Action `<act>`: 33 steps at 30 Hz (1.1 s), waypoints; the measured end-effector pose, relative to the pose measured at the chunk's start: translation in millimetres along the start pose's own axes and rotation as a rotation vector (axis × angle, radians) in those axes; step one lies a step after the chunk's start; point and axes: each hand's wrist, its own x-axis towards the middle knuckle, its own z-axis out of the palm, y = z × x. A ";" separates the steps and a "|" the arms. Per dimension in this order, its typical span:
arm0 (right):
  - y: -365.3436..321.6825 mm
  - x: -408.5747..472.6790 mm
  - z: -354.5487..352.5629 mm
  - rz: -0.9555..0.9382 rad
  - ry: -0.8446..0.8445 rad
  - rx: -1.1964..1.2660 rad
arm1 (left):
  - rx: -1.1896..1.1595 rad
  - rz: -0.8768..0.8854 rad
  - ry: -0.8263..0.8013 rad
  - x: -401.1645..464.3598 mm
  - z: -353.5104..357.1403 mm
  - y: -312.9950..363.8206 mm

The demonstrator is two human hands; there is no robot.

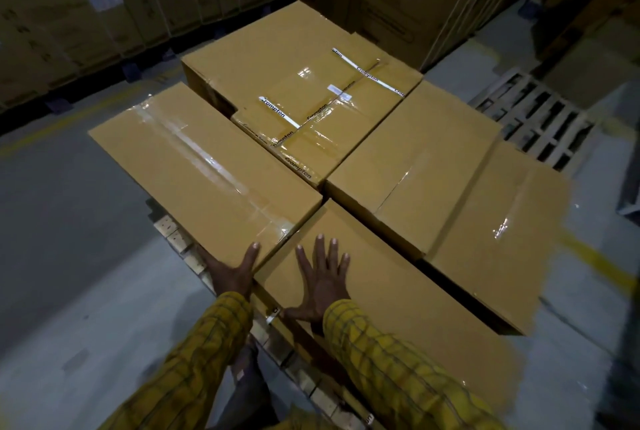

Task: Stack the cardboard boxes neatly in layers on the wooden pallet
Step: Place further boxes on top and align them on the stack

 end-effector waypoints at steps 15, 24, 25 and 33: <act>49.7 -64.1 35.6 0.022 0.095 -0.006 | 1.277 1.040 -0.415 0.8 39.3 9.3; 164.4 -196.0 91.1 0.857 0.115 0.258 | 1.574 1.034 -0.440 -15.3 77.4 26.7; 175.7 -207.1 95.9 0.961 0.121 0.336 | 1.590 1.020 -0.446 -15.9 78.1 27.0; 190.7 -226.9 113.7 0.925 0.286 0.792 | 1.629 1.021 -0.458 -16.0 74.0 30.5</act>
